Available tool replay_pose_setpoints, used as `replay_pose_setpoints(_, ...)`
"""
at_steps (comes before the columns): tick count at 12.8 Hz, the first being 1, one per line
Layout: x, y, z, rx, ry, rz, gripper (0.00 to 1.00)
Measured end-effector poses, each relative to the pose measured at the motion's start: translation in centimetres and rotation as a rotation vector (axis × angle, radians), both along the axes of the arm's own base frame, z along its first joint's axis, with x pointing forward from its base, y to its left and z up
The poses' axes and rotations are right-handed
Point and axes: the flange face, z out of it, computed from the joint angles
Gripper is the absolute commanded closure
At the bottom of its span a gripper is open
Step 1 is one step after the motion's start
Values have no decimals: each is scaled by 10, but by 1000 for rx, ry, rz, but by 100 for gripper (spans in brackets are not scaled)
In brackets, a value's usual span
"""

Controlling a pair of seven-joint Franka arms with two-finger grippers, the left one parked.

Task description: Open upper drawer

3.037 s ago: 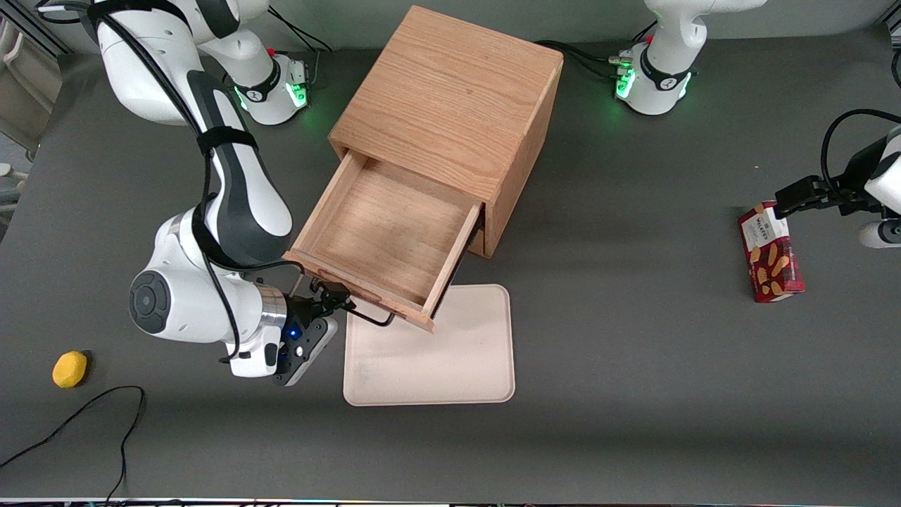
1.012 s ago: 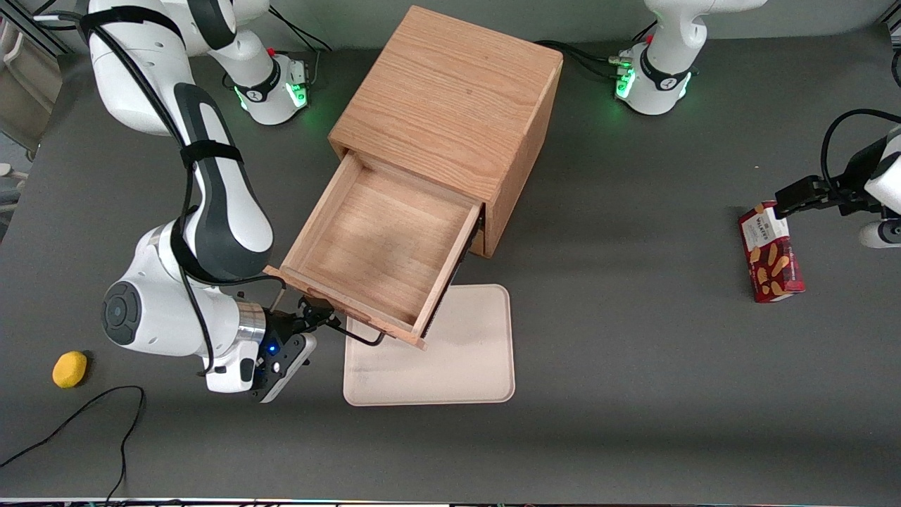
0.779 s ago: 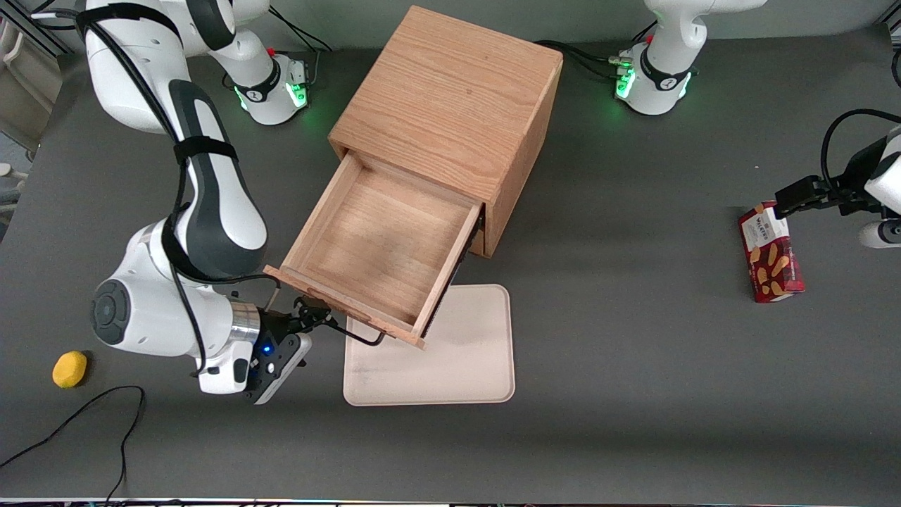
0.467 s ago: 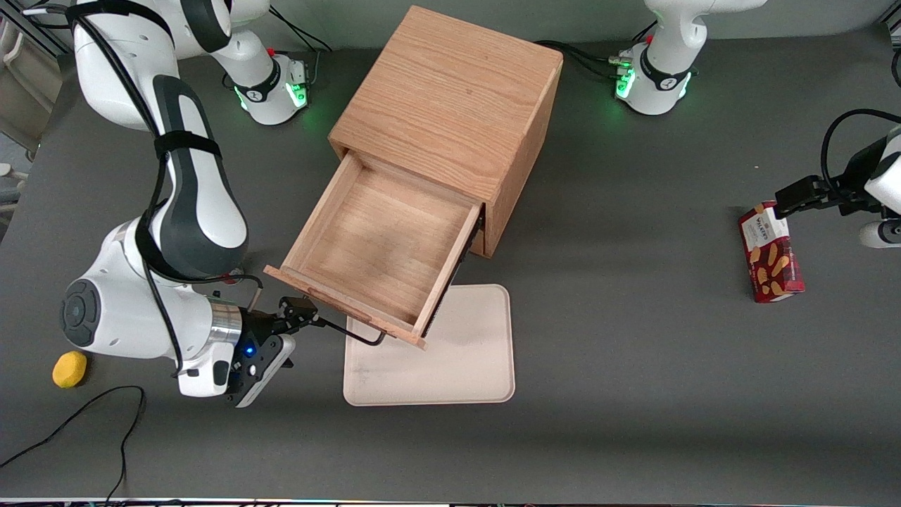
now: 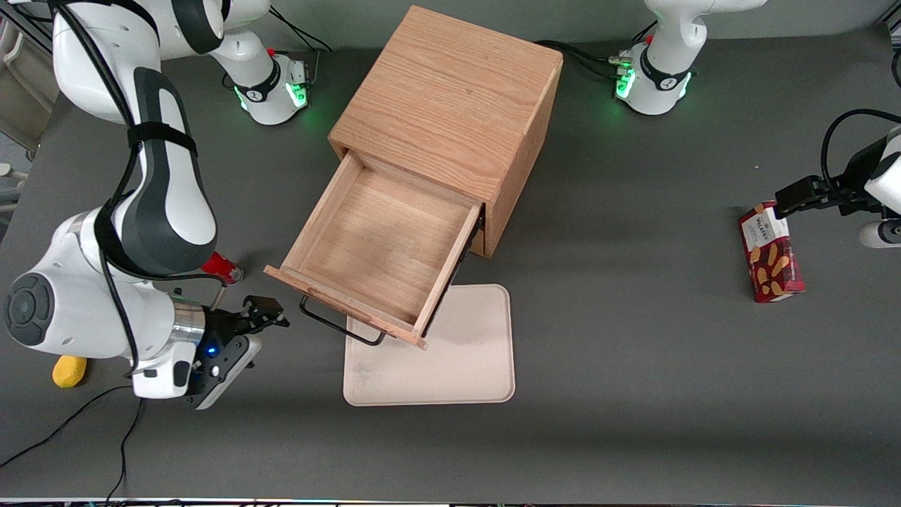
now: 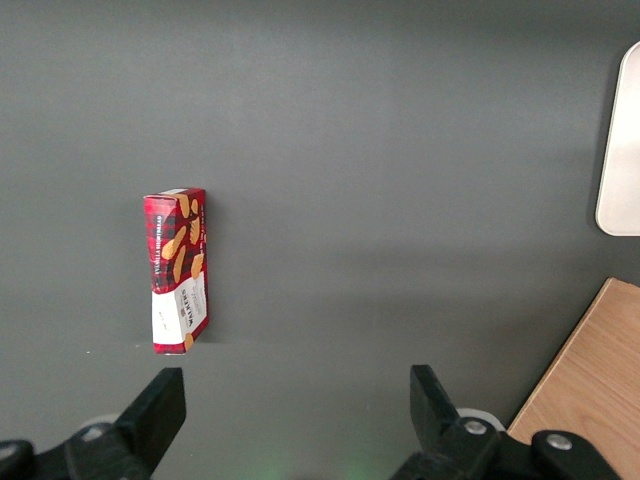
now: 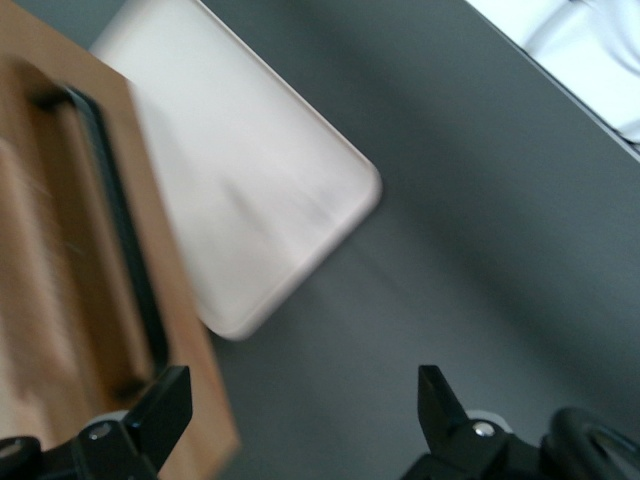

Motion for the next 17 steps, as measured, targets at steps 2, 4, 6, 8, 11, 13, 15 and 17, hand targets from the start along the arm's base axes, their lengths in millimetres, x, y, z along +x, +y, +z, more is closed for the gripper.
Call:
replay_pose_setpoints(2,-5,-12,0,-72,21,1,0)
replay_pose_setpoints(4,-11,-50,3,-119,48,-53,0)
replay_pose_setpoints(6,-24,-98,14,-144,68,-126,0)
replay_pose_setpoints(8,-50,-137,33,-139,86,-198,0)
replay_pose_setpoints(11,-96,-153,53,-116,154,-486,0)
replay_pose_setpoints(13,-123,-153,60,-131,177,-598,0)
replay_pose_setpoints(15,-155,-140,73,-193,151,-678,0)
replay_pose_setpoints(17,-186,-129,89,-200,136,-736,0)
